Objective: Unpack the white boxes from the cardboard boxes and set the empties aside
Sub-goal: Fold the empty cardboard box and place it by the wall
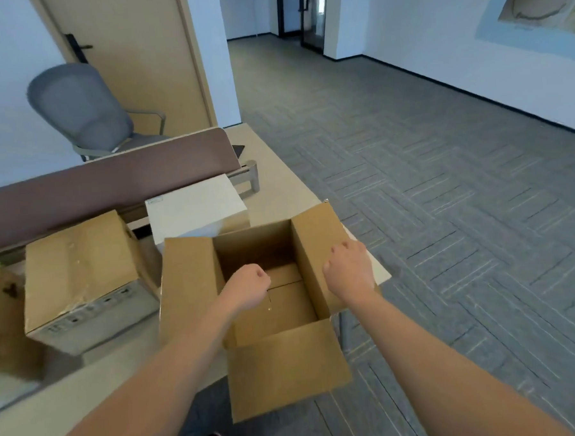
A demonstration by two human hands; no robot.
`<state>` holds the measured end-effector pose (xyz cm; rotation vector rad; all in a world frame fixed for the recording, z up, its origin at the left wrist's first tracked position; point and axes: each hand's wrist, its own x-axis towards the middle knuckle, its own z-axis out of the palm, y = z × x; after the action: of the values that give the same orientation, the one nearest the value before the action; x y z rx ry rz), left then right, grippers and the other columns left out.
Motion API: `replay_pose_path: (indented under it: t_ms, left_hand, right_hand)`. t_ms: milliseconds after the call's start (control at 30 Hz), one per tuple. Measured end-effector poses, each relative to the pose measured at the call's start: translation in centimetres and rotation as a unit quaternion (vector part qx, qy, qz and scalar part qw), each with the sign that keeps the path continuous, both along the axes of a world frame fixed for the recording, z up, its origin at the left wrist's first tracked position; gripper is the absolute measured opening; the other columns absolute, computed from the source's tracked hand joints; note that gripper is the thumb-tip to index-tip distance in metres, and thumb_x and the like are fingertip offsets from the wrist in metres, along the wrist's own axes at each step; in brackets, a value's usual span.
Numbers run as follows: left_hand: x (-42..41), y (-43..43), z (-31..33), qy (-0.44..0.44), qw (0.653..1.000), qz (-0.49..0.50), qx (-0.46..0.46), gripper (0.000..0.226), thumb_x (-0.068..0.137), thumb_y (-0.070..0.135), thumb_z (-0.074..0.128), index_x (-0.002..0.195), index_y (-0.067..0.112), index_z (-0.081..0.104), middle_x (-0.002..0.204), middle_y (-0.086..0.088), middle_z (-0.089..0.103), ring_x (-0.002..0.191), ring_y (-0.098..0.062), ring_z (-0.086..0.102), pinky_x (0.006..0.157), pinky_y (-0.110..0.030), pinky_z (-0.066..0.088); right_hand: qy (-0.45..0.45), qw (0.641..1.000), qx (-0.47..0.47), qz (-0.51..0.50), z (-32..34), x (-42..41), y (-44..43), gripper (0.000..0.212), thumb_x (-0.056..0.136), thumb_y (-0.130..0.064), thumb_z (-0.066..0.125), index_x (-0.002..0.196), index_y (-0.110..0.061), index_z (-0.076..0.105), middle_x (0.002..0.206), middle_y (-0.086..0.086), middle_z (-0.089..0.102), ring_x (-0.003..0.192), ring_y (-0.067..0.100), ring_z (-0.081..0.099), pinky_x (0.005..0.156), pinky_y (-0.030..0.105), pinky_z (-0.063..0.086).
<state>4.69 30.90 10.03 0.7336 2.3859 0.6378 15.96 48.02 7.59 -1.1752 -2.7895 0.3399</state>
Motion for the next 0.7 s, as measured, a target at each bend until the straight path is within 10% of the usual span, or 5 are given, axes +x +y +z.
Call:
replay_pose_path:
  t_ms: [267,700]
  left_hand:
    - [5.7,-3.4,-0.7,-0.007,0.995,0.091,-0.028,0.016,0.099,0.02,0.05,0.097,0.011,0.063,0.093,-0.005,0.063,0.091,-0.02,0.061,0.083,-0.033,0.049]
    - [8.0,-7.5,-3.4,-0.011,0.992,0.114,-0.052,0.009,0.099,0.019,0.049,0.094,0.015,0.056,0.091,-0.004,0.058,0.082,-0.017,0.056,0.072,-0.027,0.044]
  right_hand:
    - [-0.042,0.993,-0.099,-0.045,0.0,3.5,-0.1,0.027,0.095,-0.016,0.054,0.121,-0.008,0.057,0.12,0.017,0.057,0.104,0.03,0.059,0.092,0.04,0.054]
    - [-0.075,0.99,-0.084,-0.081,-1.1,5.7,-1.7,0.04,0.094,-0.019,0.053,0.131,-0.008,0.043,0.13,0.02,0.048,0.117,0.033,0.05,0.095,0.041,0.046]
